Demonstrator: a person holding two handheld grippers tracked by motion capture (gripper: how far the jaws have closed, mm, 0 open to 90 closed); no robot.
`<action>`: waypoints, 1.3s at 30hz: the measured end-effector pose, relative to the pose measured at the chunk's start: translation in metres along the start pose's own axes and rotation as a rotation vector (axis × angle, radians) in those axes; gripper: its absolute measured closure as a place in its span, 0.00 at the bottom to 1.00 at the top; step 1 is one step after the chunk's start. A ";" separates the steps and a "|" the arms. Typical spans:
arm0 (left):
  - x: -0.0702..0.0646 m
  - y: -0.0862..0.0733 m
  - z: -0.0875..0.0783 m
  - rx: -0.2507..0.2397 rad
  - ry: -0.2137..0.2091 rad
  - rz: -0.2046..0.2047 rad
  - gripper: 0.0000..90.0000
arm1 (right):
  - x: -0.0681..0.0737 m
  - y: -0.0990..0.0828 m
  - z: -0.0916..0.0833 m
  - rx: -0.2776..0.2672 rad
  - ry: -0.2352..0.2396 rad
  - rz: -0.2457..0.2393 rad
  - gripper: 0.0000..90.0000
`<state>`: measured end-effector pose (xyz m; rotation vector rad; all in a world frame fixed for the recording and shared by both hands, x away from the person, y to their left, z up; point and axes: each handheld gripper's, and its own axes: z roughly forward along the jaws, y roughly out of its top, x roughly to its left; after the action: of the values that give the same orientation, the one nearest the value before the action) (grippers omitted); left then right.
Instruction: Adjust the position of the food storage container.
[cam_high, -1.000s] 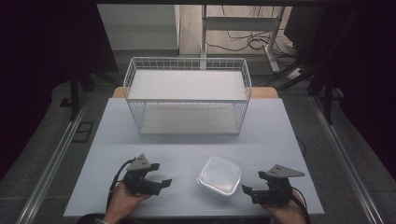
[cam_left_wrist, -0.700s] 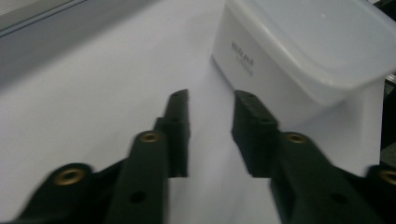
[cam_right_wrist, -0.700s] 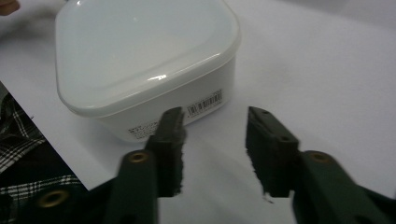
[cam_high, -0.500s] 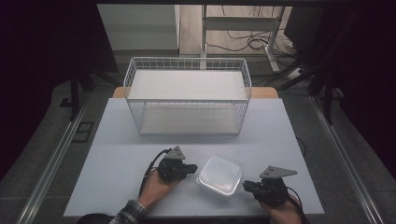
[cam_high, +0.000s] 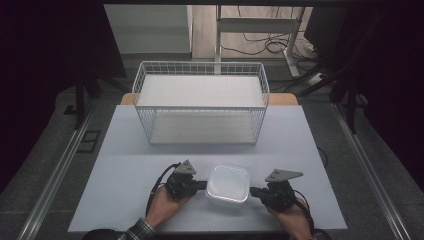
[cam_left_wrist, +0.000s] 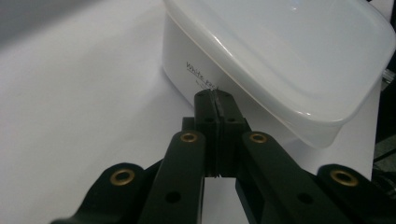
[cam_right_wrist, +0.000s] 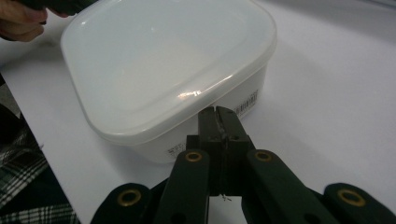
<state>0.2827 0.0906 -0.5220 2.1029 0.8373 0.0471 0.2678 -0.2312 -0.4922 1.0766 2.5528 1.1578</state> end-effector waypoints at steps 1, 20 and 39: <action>0.001 -0.002 -0.004 -0.002 0.006 -0.009 1.00 | 0.000 0.003 0.003 0.005 0.005 -0.009 0.99; 0.012 -0.027 -0.046 -0.007 0.086 -0.073 1.00 | 0.013 0.044 0.051 0.047 0.065 -0.111 0.99; 0.019 -0.050 -0.067 -0.060 0.154 -0.034 0.15 | -0.002 0.023 0.016 -0.068 -0.037 -0.172 0.22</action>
<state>0.2486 0.1695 -0.5200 2.0469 0.9516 0.2163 0.2883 -0.2124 -0.4878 0.8372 2.5011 1.1604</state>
